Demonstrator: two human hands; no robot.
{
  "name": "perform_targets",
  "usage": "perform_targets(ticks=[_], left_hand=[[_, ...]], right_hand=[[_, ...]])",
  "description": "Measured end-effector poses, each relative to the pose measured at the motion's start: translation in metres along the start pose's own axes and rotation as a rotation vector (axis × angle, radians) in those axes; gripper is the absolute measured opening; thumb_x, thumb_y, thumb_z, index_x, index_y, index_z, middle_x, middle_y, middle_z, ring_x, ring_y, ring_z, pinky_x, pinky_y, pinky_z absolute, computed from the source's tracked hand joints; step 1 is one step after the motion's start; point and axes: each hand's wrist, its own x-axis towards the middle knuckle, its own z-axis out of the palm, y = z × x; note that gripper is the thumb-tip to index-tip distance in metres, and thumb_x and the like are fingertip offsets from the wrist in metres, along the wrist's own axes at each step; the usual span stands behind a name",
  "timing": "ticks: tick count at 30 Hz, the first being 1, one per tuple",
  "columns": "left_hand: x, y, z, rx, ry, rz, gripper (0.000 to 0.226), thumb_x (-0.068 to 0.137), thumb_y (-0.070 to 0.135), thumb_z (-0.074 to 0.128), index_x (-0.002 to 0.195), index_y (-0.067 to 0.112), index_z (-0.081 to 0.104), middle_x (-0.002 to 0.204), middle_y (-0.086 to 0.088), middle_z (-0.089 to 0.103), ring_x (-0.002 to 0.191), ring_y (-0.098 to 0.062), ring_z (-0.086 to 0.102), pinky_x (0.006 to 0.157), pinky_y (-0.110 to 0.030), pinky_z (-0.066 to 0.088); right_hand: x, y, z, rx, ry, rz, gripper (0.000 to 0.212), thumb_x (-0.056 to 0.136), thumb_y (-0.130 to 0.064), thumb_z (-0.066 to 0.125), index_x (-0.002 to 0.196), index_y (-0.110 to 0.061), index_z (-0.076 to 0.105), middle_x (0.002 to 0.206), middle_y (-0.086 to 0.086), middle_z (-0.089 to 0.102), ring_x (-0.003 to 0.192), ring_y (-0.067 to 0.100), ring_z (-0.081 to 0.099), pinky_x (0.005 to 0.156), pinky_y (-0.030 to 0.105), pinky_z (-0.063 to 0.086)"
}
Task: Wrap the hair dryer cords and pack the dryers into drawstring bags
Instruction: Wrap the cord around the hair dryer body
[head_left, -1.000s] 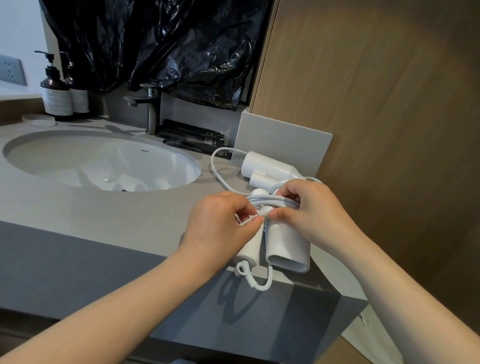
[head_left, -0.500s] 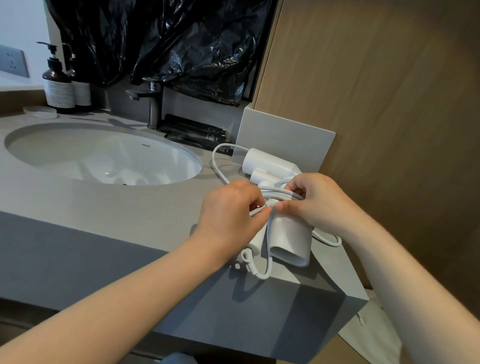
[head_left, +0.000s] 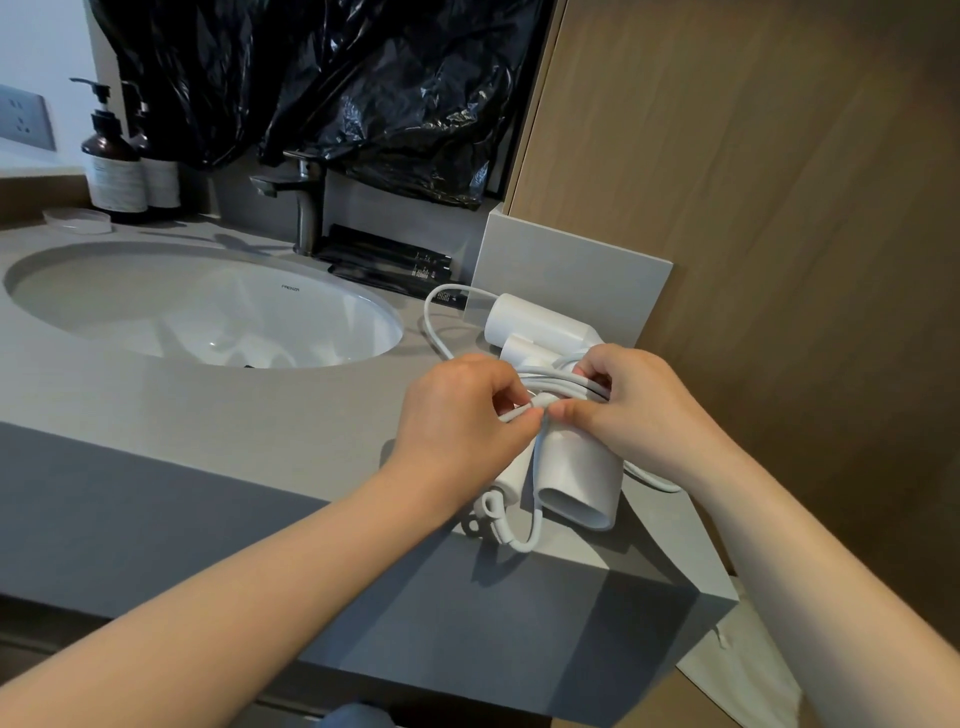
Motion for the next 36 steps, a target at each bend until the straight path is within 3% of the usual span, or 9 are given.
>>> perform_targets(ticks=[6, 12, 18, 21, 24, 28, 30, 36], left_hand=[[0.004, 0.005, 0.002, 0.026, -0.027, -0.081, 0.016, 0.071, 0.034, 0.078, 0.068, 0.022, 0.067, 0.070, 0.011, 0.061, 0.065, -0.010, 0.055, 0.061, -0.027, 0.044], [0.005, 0.006, 0.004, 0.027, -0.015, -0.084, 0.014, 0.070, 0.027, 0.077, 0.065, 0.021, 0.066, 0.067, 0.009, 0.060, 0.066, -0.014, 0.057, 0.062, -0.030, 0.048], [0.008, 0.002, 0.003, 0.017, -0.029, -0.078, 0.010, 0.071, 0.030, 0.079, 0.068, 0.024, 0.072, 0.069, 0.009, 0.065, 0.066, -0.010, 0.060, 0.065, -0.032, 0.051], [0.007, -0.013, -0.004, -0.130, -0.145, -0.072, 0.005, 0.073, 0.030, 0.077, 0.077, 0.027, 0.077, 0.077, 0.009, 0.067, 0.074, -0.005, 0.062, 0.075, -0.032, 0.053], [0.003, -0.019, -0.011, -0.249, -0.271, -0.100, 0.017, 0.074, 0.027, 0.069, 0.088, 0.033, 0.077, 0.088, 0.005, 0.068, 0.081, -0.002, 0.061, 0.083, -0.020, 0.050], [-0.003, -0.017, -0.013, -0.362, -0.180, -0.234, 0.012, 0.077, 0.011, 0.078, 0.083, 0.021, 0.078, 0.080, 0.004, 0.074, 0.077, -0.012, 0.069, 0.079, -0.033, 0.057], [-0.002, -0.015, -0.011, -0.385, -0.144, -0.287, 0.011, 0.075, 0.008, 0.080, 0.079, 0.018, 0.079, 0.076, 0.004, 0.074, 0.072, -0.011, 0.069, 0.074, -0.029, 0.057], [0.006, -0.011, 0.000, -0.258, -0.121, -0.232, 0.015, 0.071, 0.016, 0.081, 0.068, 0.028, 0.074, 0.071, 0.013, 0.071, 0.071, -0.004, 0.066, 0.073, -0.027, 0.054]], right_hand=[[0.001, 0.007, 0.010, 0.146, 0.163, 0.029, 0.022, 0.075, -0.036, 0.080, 0.081, -0.028, 0.060, 0.081, -0.014, 0.059, 0.074, 0.006, 0.057, 0.055, 0.017, 0.042], [-0.004, 0.011, 0.021, 0.236, 0.284, -0.028, 0.019, 0.075, -0.028, 0.080, 0.081, -0.030, 0.062, 0.082, -0.018, 0.061, 0.078, 0.003, 0.059, 0.062, 0.015, 0.044], [-0.001, 0.021, 0.010, 0.383, 0.224, -0.028, 0.018, 0.074, -0.018, 0.081, 0.084, -0.028, 0.069, 0.084, -0.012, 0.068, 0.078, 0.006, 0.063, 0.063, 0.017, 0.047], [-0.002, 0.026, 0.001, 0.416, 0.136, -0.047, 0.020, 0.076, -0.017, 0.080, 0.093, -0.027, 0.074, 0.089, -0.014, 0.071, 0.084, 0.002, 0.067, 0.071, 0.014, 0.053], [-0.003, 0.031, -0.003, 0.473, 0.118, -0.059, 0.017, 0.078, -0.020, 0.078, 0.093, -0.028, 0.074, 0.089, -0.018, 0.071, 0.083, -0.004, 0.066, 0.072, 0.010, 0.052], [-0.004, 0.038, -0.001, 0.394, 0.169, -0.030, 0.010, 0.079, -0.028, 0.076, 0.086, -0.034, 0.073, 0.085, -0.018, 0.069, 0.082, -0.004, 0.061, 0.069, 0.014, 0.048], [-0.006, 0.038, 0.001, 0.391, 0.181, -0.046, 0.010, 0.080, -0.027, 0.074, 0.084, -0.036, 0.072, 0.085, -0.018, 0.068, 0.081, -0.003, 0.060, 0.069, 0.013, 0.046], [-0.011, 0.034, 0.007, 0.385, 0.192, -0.072, 0.014, 0.086, -0.023, 0.069, 0.094, -0.033, 0.074, 0.090, -0.020, 0.067, 0.087, -0.002, 0.059, 0.071, 0.010, 0.042]])
